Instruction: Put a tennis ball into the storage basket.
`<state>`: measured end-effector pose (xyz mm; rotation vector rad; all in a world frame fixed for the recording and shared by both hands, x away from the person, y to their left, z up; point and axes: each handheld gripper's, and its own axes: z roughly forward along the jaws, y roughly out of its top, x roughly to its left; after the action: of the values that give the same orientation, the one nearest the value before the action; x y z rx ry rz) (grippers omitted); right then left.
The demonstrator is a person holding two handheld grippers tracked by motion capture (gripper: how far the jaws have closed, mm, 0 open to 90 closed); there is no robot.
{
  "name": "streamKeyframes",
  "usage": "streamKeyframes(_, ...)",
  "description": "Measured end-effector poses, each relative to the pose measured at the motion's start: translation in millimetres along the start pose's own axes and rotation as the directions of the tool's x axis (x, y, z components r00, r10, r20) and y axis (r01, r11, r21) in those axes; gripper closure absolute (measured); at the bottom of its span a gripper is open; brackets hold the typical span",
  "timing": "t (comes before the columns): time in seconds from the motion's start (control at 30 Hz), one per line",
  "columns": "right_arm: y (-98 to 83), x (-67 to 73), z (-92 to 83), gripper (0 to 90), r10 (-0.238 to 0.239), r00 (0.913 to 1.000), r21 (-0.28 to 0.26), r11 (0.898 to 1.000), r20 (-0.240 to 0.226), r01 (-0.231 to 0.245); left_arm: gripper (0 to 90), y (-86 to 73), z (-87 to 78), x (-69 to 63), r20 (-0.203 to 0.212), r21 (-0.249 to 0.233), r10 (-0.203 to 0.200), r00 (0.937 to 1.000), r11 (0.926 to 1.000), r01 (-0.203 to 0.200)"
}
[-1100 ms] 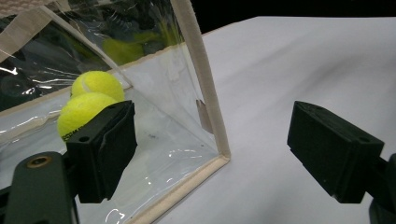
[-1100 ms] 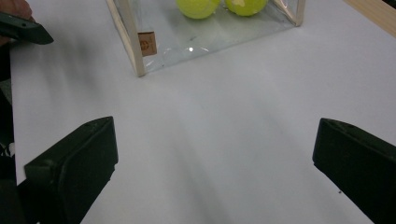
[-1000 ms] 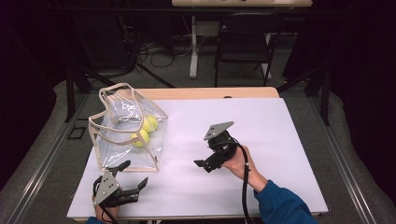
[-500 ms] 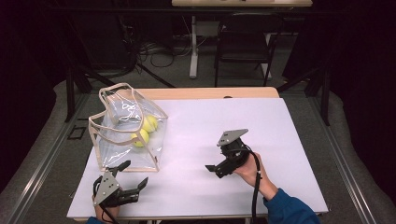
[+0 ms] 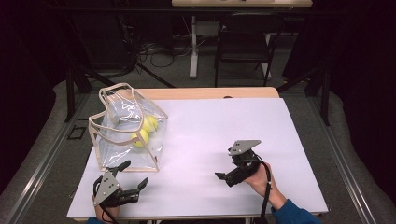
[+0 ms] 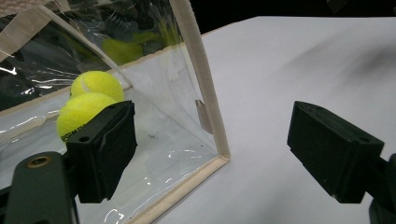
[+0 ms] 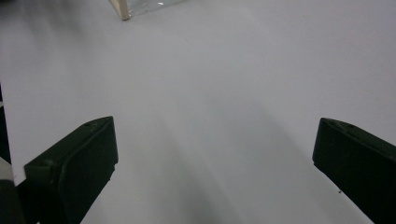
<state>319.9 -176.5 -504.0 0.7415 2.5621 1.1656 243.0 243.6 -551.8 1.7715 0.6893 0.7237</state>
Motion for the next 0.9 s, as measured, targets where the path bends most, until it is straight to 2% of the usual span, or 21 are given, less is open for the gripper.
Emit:
streamKeyframes(0.23, -17.4, -2.8, -5.1, 0.0, 0.012, 0.9999, 0.000, 1.000, 0.010, -0.012, 15.8, 0.0, 0.1, -0.3, 0.000, 0.001, 0.002, 1.0000, 1.0000, -0.002)
streamKeyframes(0.57, -44.3, -4.8, -10.3, 0.0, 0.034, 0.9981, -0.004, 0.999, 0.052, -0.034, 15.8, 0.0, 0.4, -0.6, 0.000, 0.003, 0.003, 1.0000, 1.0000, -0.003)
streamKeyframes(0.9, -65.0, -1.7, -13.6, 0.0, 0.059, 0.9961, -0.007, 0.998, 0.065, -0.058, 15.8, 0.0, 0.5, -0.9, 0.001, 0.008, 0.005, 1.0000, 1.0000, -0.005)
